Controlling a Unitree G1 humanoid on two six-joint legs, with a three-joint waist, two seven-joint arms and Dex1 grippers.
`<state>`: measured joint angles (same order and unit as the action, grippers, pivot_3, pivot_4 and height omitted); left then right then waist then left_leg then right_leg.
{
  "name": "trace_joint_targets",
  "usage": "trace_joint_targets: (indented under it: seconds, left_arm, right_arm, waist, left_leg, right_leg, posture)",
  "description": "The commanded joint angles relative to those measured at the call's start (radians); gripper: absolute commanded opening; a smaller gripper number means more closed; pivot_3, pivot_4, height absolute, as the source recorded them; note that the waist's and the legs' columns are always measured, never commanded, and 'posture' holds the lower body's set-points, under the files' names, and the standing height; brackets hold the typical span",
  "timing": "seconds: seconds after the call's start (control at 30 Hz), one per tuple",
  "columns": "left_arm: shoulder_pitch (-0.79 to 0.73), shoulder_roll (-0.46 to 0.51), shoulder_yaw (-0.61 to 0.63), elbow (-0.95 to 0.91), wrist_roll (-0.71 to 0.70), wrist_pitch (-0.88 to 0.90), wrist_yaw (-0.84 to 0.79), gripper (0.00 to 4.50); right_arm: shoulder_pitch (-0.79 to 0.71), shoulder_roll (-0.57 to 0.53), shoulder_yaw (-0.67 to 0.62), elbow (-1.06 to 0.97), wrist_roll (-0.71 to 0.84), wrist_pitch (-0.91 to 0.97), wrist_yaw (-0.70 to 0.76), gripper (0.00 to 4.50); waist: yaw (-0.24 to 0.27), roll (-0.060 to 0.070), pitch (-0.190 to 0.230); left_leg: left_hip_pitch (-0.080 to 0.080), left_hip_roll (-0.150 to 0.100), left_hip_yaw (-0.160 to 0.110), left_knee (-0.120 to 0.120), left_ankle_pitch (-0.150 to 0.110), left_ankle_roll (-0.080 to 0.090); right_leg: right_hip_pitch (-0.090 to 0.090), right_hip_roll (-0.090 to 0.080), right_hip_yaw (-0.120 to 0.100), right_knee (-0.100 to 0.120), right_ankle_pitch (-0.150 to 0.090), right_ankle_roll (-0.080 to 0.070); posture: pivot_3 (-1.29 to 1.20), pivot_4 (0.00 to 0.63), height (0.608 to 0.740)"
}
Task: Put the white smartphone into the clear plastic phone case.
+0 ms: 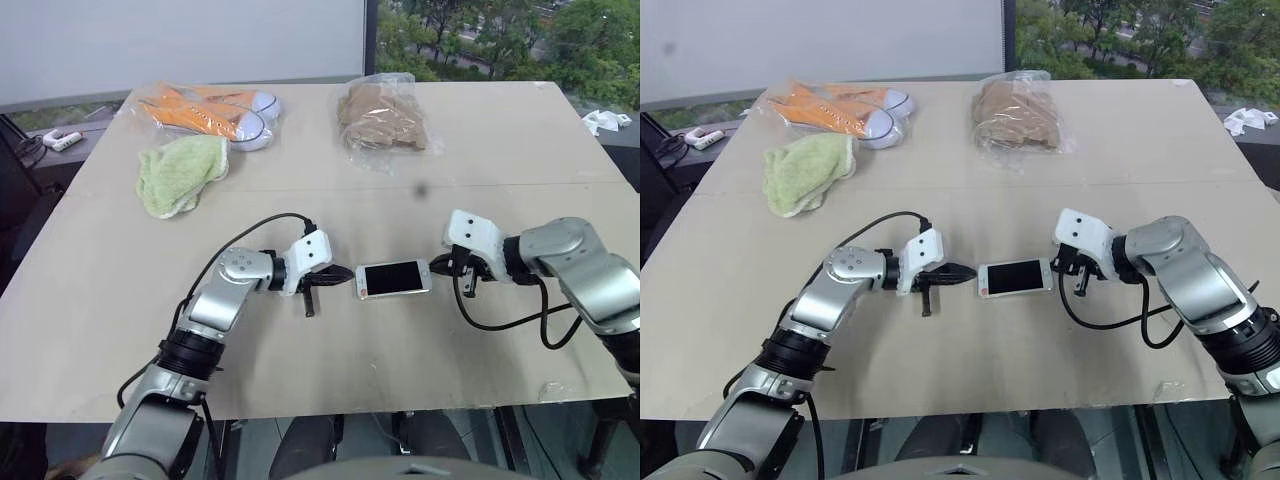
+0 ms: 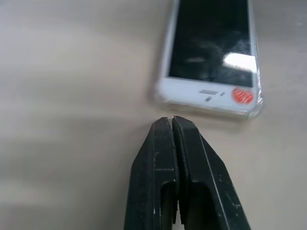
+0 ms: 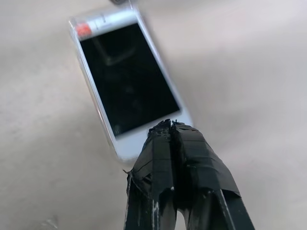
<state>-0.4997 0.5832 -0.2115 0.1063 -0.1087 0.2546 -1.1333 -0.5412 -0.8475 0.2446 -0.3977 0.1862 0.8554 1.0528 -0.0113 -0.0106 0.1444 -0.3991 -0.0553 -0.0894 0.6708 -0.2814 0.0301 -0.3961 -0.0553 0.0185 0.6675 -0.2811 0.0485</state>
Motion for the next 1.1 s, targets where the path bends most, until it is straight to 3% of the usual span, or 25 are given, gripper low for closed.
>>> trace_joint_targets:
  seconds: [0.03, 0.17, 0.3, 0.53, 0.77, 1.1]
  left_arm:
    - [-0.038, 0.020, 0.036, -0.031, -0.026, -0.013, -0.012, 0.07]
    - [-0.025, 0.029, 0.037, -0.048, -0.038, -0.013, -0.019, 0.07]
    - [-0.039, -0.036, 0.050, -0.065, -0.081, -0.017, 0.011, 0.07]
    - [-0.013, -0.123, 0.000, -0.123, -0.115, 0.029, 0.031, 0.07]
    - [0.042, -0.119, -0.089, -0.137, -0.070, 0.050, 0.021, 0.07]
    - [0.048, -0.113, -0.131, -0.054, 0.001, -0.004, 0.041, 0.07]
  right_arm:
    - [0.022, -0.004, -0.088, -0.052, 0.030, -0.009, -0.037, 0.00]
    - [0.066, 0.010, -0.129, -0.087, 0.039, -0.018, -0.094, 0.00]
    - [0.151, 0.143, -0.218, -0.126, 0.073, -0.082, -0.216, 0.00]
    - [0.370, 0.271, -0.255, -0.172, 0.084, -0.176, -0.341, 0.00]
    - [0.466, 0.480, -0.260, -0.164, 0.105, -0.241, -0.504, 0.00]
    - [0.538, 0.478, -0.190, -0.097, 0.085, -0.269, -0.520, 0.00]
  waist:
    - [0.004, 0.000, 0.000]
    - [0.002, 0.000, 0.000]
    - [0.001, 0.000, 0.000]
    - [0.003, 0.000, 0.000]
    - [-0.004, 0.000, 0.000]
    - [-0.001, 0.000, 0.000]
  left_leg:
    - [0.000, 0.000, 0.000, 0.000, 0.000, 0.000]
    - [0.000, 0.000, 0.000, 0.000, 0.000, 0.000]
    - [0.000, 0.000, 0.000, 0.000, 0.000, 0.000]
    - [0.000, 0.000, 0.000, 0.001, 0.000, 0.000]
    - [0.004, 0.000, 0.002, 0.000, 0.001, -0.002]
    - [0.005, 0.000, 0.003, 0.001, 0.001, -0.002]
  right_leg:
    - [0.000, 0.000, 0.000, 0.000, 0.000, 0.000]
    - [0.000, 0.000, 0.000, 0.000, 0.000, 0.000]
    - [0.000, 0.000, 0.000, 0.000, 0.000, 0.000]
    - [0.000, 0.000, 0.000, 0.002, 0.000, 0.000]
    - [0.000, 0.002, 0.004, 0.008, 0.000, 0.000]
    - [0.000, 0.002, 0.004, 0.009, 0.000, 0.000]
  posture:
    - [0.00, 0.150, 0.740]
    - [0.00, 0.150, 0.740]
    - [0.00, 0.150, 0.740]
    - [0.00, 0.150, 0.740]
    - [0.00, 0.150, 0.740]
    - [0.00, 0.150, 0.740]
